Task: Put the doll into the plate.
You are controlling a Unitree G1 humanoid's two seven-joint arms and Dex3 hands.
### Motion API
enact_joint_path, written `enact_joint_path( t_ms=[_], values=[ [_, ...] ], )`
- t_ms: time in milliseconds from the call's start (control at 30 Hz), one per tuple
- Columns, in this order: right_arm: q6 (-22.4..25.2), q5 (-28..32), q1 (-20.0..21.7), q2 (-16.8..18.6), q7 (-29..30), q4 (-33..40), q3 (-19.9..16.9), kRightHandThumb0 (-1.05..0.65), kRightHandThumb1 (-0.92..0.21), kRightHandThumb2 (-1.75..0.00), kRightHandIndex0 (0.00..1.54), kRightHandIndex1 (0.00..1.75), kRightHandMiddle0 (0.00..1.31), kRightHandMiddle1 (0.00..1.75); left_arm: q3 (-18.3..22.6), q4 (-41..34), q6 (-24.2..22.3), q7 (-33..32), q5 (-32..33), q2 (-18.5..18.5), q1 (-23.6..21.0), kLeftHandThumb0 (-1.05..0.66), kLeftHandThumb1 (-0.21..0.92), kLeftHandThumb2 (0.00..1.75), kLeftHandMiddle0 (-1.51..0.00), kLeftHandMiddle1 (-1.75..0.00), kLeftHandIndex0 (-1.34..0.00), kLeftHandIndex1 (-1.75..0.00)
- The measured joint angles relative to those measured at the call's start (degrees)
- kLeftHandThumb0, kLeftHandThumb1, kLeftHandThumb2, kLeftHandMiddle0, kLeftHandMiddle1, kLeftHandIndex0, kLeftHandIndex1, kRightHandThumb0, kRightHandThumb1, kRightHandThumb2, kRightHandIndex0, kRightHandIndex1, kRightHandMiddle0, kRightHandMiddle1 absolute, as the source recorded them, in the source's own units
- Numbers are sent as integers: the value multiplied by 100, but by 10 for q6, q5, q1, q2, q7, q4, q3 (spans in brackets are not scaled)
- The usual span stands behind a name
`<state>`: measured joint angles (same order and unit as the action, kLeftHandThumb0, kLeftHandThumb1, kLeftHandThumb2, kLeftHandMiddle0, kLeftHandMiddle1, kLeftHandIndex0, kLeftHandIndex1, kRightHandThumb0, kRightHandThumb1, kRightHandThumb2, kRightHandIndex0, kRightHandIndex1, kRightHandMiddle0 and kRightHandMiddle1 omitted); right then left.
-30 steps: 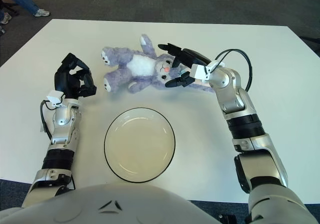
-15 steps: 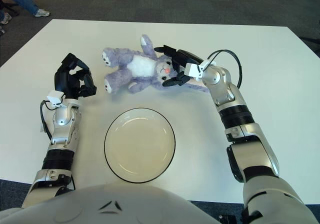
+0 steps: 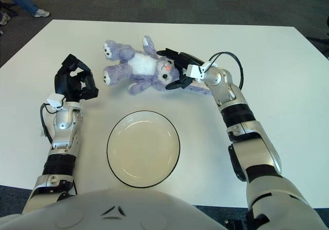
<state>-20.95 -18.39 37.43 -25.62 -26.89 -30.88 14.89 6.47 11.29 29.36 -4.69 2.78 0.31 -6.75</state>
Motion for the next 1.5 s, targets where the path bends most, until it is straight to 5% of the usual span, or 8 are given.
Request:
enact_joint_path(
  t_ms=[600,867,967,1133,1300,1500],
  values=[
    [-30,-5,11,8,19,-42,6,-69,-46,-69,64,175,0,38,0,-12,0,-8,-1,-2,5,-49,28,137,-133,-175,-65,-175],
    [-22,-4,1,-10,6,13,0,-70,-45,-70,75,175,0,52,-1,-15,0,-11,-4,-3,6,-49,27,137,-133,-175,-65,-175],
    [-17,-15,1,-19,20,29,-5,-71,-46,-70,51,175,0,59,-1,-15,0,-12,-6,-4,6,-49,27,137,-133,-175,-65,-175],
    [11,-38,-5,-44,49,74,-26,-73,-46,-70,33,175,0,66,-1,-15,0,-13,-7,-5,6,-50,27,137,-133,-175,-65,-175],
    [50,-56,-22,-64,72,148,-55,-72,-43,-76,17,120,0,71,-1,-14,0,-13,-7,-5,6,-50,26,138,-134,-175,-66,-175],
    [133,-67,-59,-69,71,266,-83,-72,-43,-78,12,76,0,70,-1,-9,3,-12,-4,-5,6,-50,26,138,-134,-175,-66,-175]
  ],
)
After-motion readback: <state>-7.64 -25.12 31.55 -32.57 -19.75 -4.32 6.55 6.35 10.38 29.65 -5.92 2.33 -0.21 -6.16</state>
